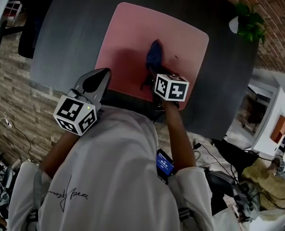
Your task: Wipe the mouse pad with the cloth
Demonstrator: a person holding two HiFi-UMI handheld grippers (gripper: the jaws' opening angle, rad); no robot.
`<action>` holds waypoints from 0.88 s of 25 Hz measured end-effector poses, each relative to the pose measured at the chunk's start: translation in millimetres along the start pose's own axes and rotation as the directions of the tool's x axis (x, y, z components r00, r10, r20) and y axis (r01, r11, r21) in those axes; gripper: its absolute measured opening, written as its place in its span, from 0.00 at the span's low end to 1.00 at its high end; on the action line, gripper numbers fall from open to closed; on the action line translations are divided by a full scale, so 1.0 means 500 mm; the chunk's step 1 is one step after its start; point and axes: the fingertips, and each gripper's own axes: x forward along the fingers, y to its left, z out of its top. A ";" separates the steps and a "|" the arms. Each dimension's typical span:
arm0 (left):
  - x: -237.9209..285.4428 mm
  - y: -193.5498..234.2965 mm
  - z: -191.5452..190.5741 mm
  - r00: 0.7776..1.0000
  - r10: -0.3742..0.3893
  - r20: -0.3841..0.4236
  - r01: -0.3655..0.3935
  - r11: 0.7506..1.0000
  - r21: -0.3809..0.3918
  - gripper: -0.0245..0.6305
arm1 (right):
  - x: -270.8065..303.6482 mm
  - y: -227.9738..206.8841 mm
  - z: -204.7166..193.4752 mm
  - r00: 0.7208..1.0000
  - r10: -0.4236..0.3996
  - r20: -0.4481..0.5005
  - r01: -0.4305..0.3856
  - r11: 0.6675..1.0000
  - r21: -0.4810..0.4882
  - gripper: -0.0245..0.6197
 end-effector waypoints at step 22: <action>0.009 -0.006 -0.001 1.000 -0.012 -0.010 0.012 1.000 0.000 0.06 | -0.041 -0.077 0.005 0.998 -0.066 0.009 0.065 0.997 0.052 0.18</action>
